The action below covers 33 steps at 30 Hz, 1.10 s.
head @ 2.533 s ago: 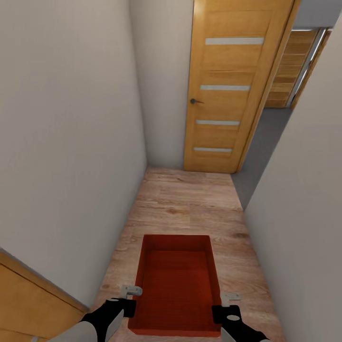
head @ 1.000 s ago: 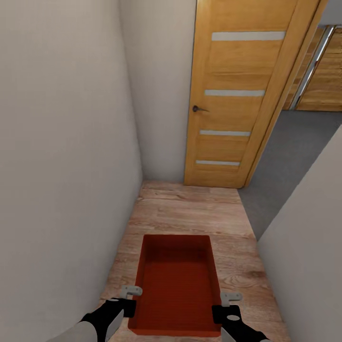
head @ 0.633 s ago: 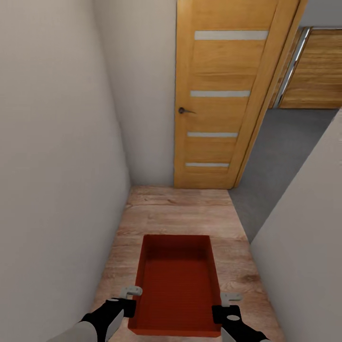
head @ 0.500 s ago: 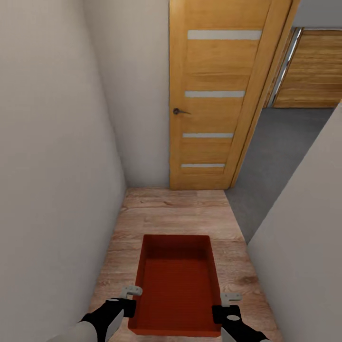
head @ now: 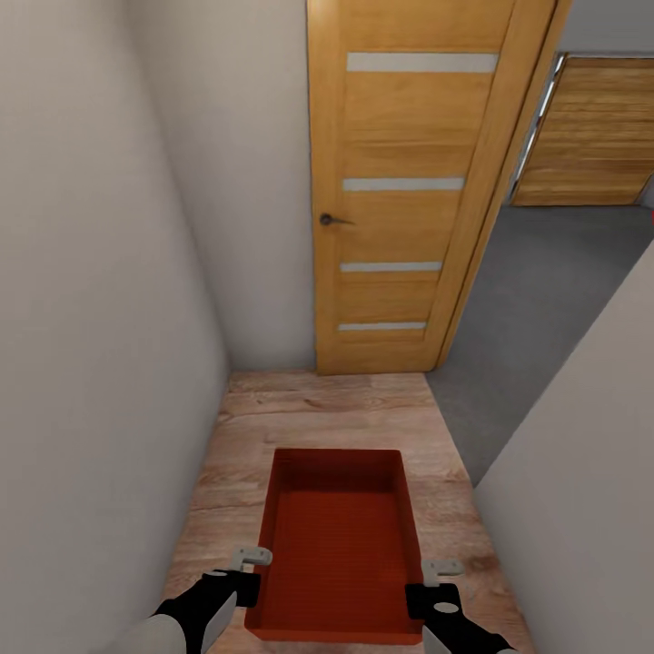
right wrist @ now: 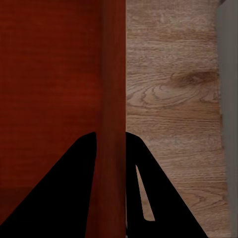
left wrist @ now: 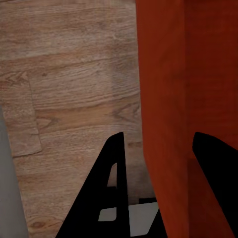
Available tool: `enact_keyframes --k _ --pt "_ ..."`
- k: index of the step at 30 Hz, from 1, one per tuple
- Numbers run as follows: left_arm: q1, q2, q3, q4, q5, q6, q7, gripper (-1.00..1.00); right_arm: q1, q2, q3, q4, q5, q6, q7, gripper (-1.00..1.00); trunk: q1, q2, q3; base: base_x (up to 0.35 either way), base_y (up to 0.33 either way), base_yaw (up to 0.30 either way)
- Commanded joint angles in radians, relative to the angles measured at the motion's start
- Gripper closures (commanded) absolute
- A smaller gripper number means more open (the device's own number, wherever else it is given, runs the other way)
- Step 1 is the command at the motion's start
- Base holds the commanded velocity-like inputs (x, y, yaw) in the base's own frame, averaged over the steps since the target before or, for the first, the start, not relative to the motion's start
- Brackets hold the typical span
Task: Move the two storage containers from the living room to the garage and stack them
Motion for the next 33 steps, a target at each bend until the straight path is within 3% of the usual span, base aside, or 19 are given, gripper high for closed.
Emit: enact_keyframes --k 1,33 --pt "0.0 0.0 0.001 -0.002 -0.017 0.006 0.004 1.0 -0.001 0.0 -0.004 0.001 -0.005 -0.006 -0.005 1.0 0.001 -0.001 -0.001 0.324 0.0 0.0" --pt "0.0 0.0 0.001 -0.002 -0.017 0.006 0.004 1.0 -0.001 0.0 -0.004 0.001 -0.005 -0.005 -0.005 1.0 0.001 -0.001 -0.001 0.324 0.0 0.0"
